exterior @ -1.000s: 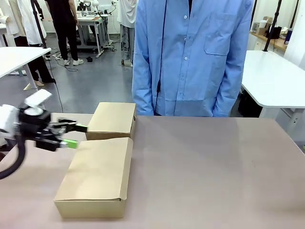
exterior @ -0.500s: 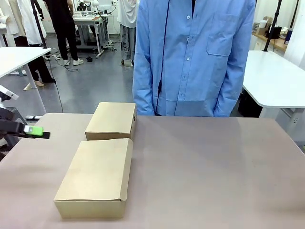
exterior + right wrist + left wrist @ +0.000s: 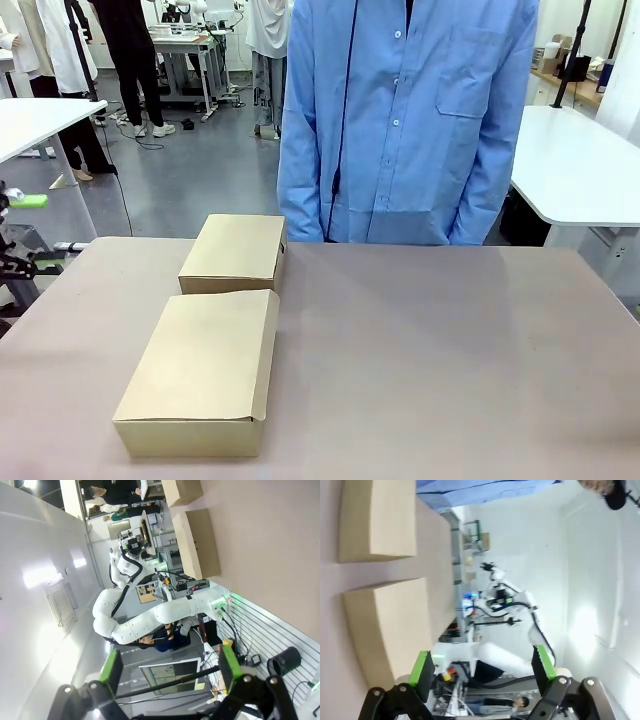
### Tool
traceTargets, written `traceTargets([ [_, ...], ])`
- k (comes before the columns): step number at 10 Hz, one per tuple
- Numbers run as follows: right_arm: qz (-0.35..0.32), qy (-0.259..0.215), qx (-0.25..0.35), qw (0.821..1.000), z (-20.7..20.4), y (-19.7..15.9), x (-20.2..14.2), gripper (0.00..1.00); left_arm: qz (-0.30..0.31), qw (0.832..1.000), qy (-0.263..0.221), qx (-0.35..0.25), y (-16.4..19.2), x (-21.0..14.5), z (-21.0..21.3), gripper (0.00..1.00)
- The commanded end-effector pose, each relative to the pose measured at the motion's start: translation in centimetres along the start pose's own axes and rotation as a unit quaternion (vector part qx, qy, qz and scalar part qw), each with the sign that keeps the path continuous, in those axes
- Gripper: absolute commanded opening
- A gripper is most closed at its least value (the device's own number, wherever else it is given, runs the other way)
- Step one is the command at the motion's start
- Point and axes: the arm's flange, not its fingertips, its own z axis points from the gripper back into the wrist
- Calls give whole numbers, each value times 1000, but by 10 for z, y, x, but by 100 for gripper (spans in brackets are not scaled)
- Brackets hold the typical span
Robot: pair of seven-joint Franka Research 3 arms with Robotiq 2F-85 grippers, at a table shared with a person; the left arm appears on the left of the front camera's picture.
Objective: Place items inside the box.
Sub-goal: Close the lid of the Mailer Box closest to the robot.
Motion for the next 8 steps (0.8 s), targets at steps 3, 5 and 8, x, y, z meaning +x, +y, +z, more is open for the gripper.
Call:
traceTargets([
  [3, -9, 1, 4, 1000, 2, 5, -1, 100, -16, 999, 7, 30, 7, -1, -1, 100],
  [5, -9, 1, 4, 1000, 2, 5, -1, 100, -16, 999, 7, 30, 7, -1, -1, 100],
  [8, -9, 1, 4, 1000, 2, 5, -1, 100, -16, 999, 7, 30, 7, -1, -1, 100],
])
